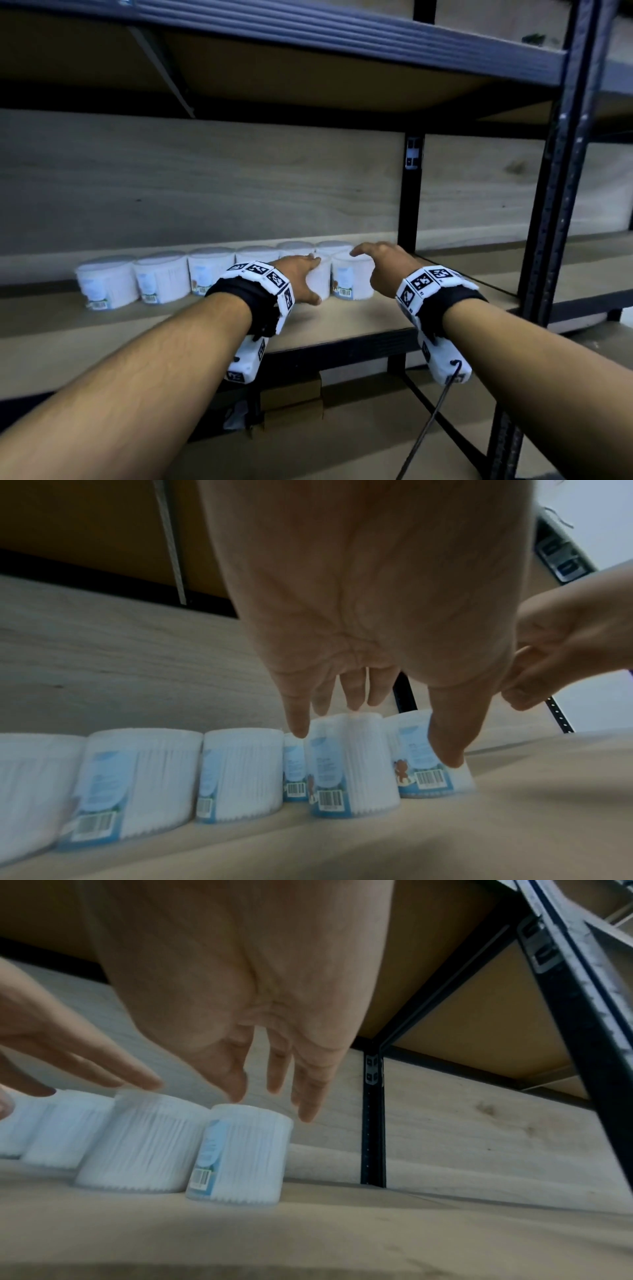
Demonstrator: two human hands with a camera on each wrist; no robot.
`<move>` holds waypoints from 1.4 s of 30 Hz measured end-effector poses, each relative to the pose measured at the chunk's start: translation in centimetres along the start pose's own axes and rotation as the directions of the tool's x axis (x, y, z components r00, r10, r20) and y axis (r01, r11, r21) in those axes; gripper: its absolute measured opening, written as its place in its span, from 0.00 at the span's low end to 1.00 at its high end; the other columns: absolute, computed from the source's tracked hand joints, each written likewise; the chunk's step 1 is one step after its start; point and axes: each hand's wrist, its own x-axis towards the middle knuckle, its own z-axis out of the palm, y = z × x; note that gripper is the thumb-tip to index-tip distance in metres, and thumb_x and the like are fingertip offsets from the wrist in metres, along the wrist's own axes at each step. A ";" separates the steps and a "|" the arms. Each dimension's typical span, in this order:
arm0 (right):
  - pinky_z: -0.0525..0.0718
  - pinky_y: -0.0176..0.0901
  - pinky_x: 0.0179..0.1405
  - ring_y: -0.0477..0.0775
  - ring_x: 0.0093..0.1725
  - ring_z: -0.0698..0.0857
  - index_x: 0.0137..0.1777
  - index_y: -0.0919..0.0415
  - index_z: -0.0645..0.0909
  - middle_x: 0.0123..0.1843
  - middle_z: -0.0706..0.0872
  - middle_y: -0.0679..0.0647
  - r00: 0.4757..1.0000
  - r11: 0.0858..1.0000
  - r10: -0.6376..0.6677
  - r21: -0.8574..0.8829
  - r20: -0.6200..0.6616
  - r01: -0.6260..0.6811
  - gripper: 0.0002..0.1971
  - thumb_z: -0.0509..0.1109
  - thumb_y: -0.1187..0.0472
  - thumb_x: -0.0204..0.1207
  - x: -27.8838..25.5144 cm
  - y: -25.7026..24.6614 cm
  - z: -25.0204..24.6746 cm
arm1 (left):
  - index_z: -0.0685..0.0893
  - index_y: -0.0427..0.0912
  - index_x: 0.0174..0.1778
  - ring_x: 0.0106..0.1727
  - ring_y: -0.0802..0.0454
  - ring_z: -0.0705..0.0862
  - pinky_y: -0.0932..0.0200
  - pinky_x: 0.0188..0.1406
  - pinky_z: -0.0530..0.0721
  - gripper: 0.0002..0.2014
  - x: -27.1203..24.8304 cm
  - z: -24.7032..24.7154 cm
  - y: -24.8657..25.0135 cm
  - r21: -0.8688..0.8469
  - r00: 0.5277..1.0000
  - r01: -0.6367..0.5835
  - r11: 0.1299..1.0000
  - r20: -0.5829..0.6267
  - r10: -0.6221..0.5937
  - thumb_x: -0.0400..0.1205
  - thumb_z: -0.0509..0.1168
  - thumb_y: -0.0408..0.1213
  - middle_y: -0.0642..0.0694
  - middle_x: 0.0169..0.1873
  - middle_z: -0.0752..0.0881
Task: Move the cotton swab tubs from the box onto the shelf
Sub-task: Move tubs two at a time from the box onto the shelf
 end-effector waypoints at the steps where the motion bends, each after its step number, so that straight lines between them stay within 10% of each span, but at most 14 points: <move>1: 0.80 0.48 0.66 0.59 0.68 0.79 0.74 0.43 0.75 0.72 0.77 0.57 1.000 1.000 0.006 -0.002 -0.003 -0.006 0.32 0.62 0.72 0.73 -0.4 0.1 -0.1 | 0.56 0.45 0.86 0.84 0.51 0.58 0.60 0.82 0.58 0.46 -0.4 -0.2 0.1 -0.006 1.000 0.001 1.000 -0.005 -0.001 0.77 0.72 0.52 0.49 0.85 0.58; 15: 0.76 0.37 0.58 0.54 0.63 0.83 0.68 0.47 0.80 0.63 0.86 0.52 0.997 0.996 -0.066 -0.048 0.050 0.068 0.22 0.74 0.58 0.74 -10.0 -2.4 -1.2 | 0.80 0.50 0.70 0.48 0.55 0.79 0.63 0.57 0.77 0.25 -11.3 -0.1 2.4 -0.106 0.995 -0.089 0.990 0.038 0.094 0.77 0.74 0.48 0.50 0.62 0.82; 32: 0.78 0.42 0.64 0.55 0.65 0.81 0.65 0.48 0.81 0.63 0.86 0.51 0.942 0.997 0.027 0.058 0.336 -0.049 0.19 0.76 0.56 0.74 -19.6 -4.5 8.6 | 0.80 0.50 0.71 0.64 0.49 0.80 0.63 0.59 0.74 0.26 -19.6 10.7 3.0 -0.116 0.968 -0.085 0.990 0.224 0.109 0.77 0.73 0.51 0.47 0.64 0.81; 42: 0.83 0.44 0.59 0.56 0.60 0.84 0.66 0.47 0.79 0.66 0.83 0.53 0.791 0.990 0.072 0.054 0.607 -0.132 0.26 0.81 0.52 0.68 -24.9 -4.6 20.2 | 0.73 0.52 0.77 0.73 0.46 0.74 0.50 0.72 0.74 0.39 -23.2 25.0 2.0 -0.146 0.844 0.059 0.987 0.535 0.028 0.71 0.73 0.61 0.48 0.75 0.74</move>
